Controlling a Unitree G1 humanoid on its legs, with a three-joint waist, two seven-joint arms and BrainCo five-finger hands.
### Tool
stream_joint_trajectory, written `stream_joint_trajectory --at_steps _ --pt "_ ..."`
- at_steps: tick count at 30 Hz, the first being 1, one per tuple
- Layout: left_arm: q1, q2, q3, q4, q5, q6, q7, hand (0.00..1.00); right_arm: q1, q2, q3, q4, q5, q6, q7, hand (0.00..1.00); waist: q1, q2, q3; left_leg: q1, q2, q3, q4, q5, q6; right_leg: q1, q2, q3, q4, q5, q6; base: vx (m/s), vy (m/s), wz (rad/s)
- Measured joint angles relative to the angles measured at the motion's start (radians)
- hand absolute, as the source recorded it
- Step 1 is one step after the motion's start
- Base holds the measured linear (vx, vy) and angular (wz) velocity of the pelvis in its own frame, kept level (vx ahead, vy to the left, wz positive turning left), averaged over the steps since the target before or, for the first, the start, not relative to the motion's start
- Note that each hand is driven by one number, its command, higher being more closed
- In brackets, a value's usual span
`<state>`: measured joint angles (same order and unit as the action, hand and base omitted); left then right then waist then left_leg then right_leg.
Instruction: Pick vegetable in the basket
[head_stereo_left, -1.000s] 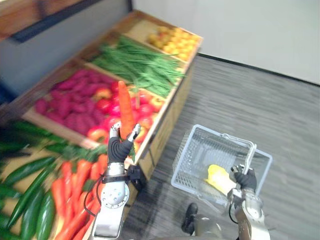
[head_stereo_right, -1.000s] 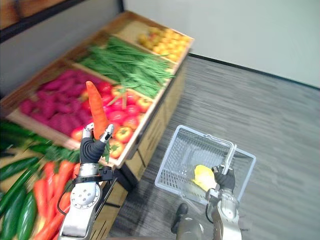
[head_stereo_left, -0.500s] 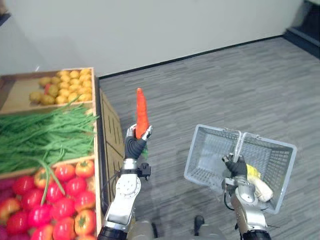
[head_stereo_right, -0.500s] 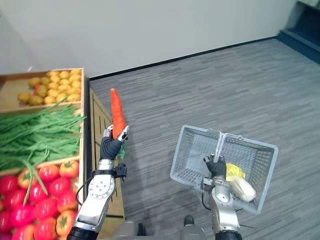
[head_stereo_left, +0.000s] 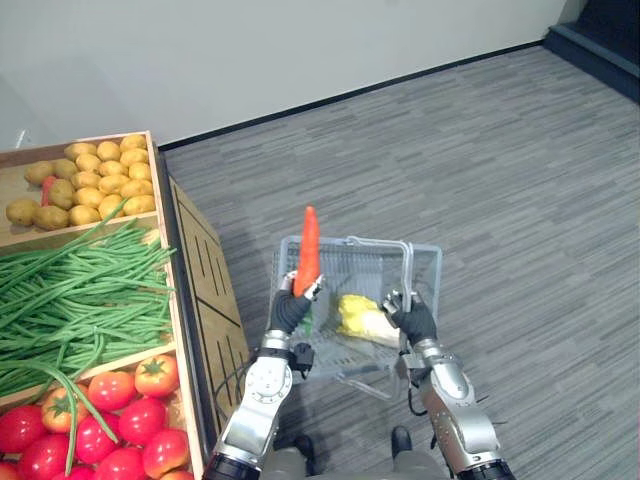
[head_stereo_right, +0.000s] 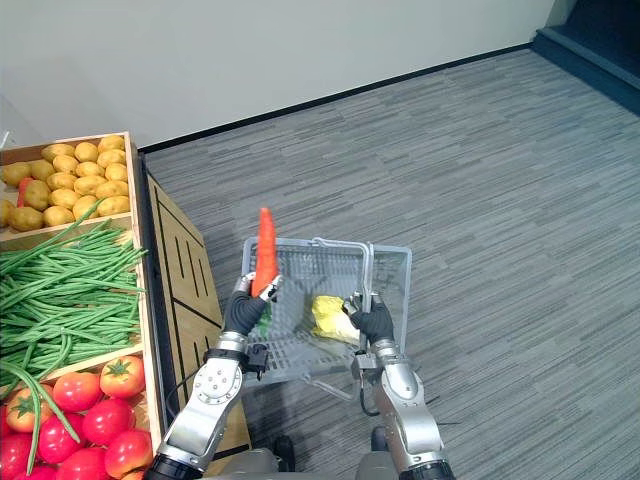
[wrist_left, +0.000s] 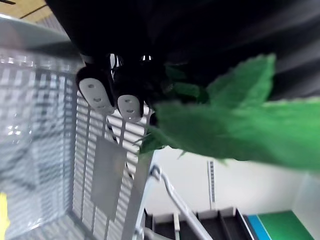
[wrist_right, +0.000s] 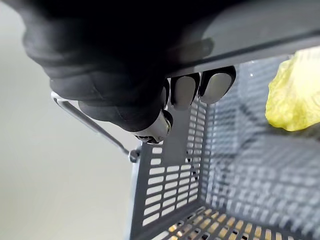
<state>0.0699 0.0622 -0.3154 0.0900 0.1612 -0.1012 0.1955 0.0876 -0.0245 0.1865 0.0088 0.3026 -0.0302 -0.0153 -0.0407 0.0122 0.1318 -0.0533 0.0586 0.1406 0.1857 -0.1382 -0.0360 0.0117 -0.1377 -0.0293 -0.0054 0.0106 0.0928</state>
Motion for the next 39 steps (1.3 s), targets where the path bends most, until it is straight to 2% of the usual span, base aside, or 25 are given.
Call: stream_joint_trajectory --at_steps 3,5,6,15,18,26,30,35,39 --pt "0.02 0.017 -0.03 0.02 0.008 0.011 -0.018 1.0 0.004 -0.004 0.003 0.0 0.046 0.0 -0.001 1.0 -0.004 -0.018 -0.01 0.008 -0.004 -0.001 -0.013 0.002 -0.001 0.002 -0.002 0.003 -0.002 0.0 0.0 0.04 0.021 0.0" --pt "0.025 0.02 -0.042 0.036 0.009 0.011 -0.022 1.0 0.009 -0.004 0.008 -0.002 0.08 0.0 -0.001 1.0 -0.005 -0.021 -0.013 0.013 -0.005 -0.002 -0.017 0.002 -0.001 0.005 -0.002 0.005 -0.002 0.0 0.0 0.02 0.012 0.0" --pt "0.026 0.019 -0.046 0.043 0.011 0.016 -0.022 0.0 0.009 -0.004 0.017 -0.004 0.102 0.0 -0.002 1.0 -0.005 -0.022 -0.013 0.015 -0.006 -0.003 -0.02 0.003 0.0 0.006 -0.003 0.005 -0.002 0.0 0.0 0.0 0.0 0.0" --pt "0.027 0.021 -0.073 0.115 0.113 0.04 -0.018 0.0 0.033 -0.023 0.12 -0.057 0.261 -0.001 0.011 1.0 -0.013 -0.029 -0.03 0.029 -0.006 -0.015 -0.053 0.025 -0.003 0.009 0.0 0.006 0.003 -0.004 -0.006 -0.01 -0.005 0.04" --pt "0.027 0.021 -0.079 0.118 0.131 0.042 -0.019 0.0 0.036 -0.023 0.154 -0.057 0.291 -0.001 0.021 1.0 -0.013 -0.032 -0.052 0.033 -0.007 -0.016 -0.073 0.041 -0.006 0.002 0.001 0.01 0.006 -0.015 -0.022 -0.06 -0.02 0.01" --pt "0.025 0.021 -0.086 0.154 0.131 0.048 -0.018 0.0 0.039 -0.022 0.184 -0.056 0.31 -0.001 0.036 1.0 -0.015 -0.04 -0.06 0.064 -0.006 -0.026 -0.143 0.09 -0.016 0.003 0.007 0.005 0.012 -0.019 -0.019 -0.05 -0.023 0.03" --pt "0.025 0.021 -0.085 0.137 0.131 0.048 -0.017 0.0 0.062 -0.022 0.153 -0.052 0.257 -0.001 0.035 1.0 -0.021 -0.045 -0.067 0.072 -0.005 -0.037 -0.177 0.11 -0.021 0.001 0.01 -0.005 0.012 -0.02 -0.014 -0.02 -0.015 0.08" --pt "0.028 0.017 -0.056 -0.016 0.125 0.042 -0.015 0.0 0.074 -0.021 0.078 0.017 0.158 0.002 0.011 1.0 -0.024 -0.039 -0.085 0.075 -0.005 -0.052 -0.194 0.119 -0.023 0.006 0.011 -0.03 0.009 -0.019 -0.013 0.02 -0.008 0.09" --pt "0.049 -0.001 0.032 -0.14 0.093 0.011 -0.014 0.0 0.079 -0.019 0.003 0.037 0.067 0.01 -0.014 1.0 -0.023 -0.034 -0.086 0.098 -0.005 -0.067 -0.225 0.134 -0.024 0.028 0.013 -0.056 0.004 -0.019 -0.013 0.01 -0.004 0.12"
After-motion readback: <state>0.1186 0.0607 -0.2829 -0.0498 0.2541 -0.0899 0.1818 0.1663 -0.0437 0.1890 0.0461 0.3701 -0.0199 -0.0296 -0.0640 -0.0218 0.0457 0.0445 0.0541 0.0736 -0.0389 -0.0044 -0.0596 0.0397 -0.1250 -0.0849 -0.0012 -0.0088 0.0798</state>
